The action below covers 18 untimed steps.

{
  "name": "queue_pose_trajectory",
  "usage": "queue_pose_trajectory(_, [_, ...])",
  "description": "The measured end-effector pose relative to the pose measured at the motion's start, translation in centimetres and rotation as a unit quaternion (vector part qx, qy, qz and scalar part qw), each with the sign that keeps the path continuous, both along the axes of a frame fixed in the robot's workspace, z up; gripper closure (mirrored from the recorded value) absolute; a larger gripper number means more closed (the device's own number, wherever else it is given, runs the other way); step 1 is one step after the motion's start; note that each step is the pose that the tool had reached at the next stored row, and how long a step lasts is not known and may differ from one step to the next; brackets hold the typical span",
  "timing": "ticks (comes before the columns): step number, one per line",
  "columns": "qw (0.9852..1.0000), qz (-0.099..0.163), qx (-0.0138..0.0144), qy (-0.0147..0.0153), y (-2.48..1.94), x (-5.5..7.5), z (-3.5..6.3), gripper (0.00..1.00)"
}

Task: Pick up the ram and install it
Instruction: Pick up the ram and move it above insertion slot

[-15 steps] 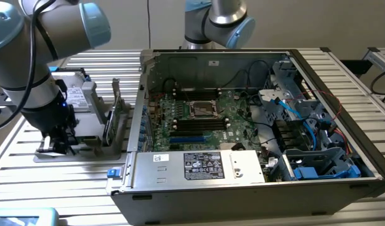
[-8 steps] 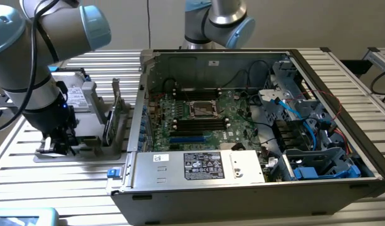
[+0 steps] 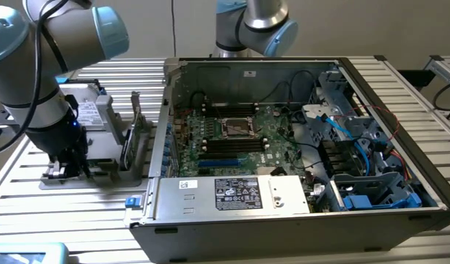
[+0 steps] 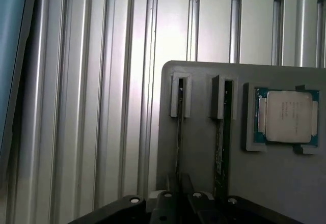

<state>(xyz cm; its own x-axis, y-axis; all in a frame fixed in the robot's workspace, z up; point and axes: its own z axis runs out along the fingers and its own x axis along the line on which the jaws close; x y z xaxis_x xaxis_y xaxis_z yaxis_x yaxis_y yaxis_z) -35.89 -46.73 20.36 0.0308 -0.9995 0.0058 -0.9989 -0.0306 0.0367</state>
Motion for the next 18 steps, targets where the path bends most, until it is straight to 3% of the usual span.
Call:
queue_pose_trajectory(13, [1.0000, 0.000, 0.0000, 0.0000, -0.04, -0.1, 5.90, 0.87])
queue_pose_trajectory(18, [1.0000, 0.000, 0.0000, 0.0000, -0.28, 0.4, 8.19, 0.87])
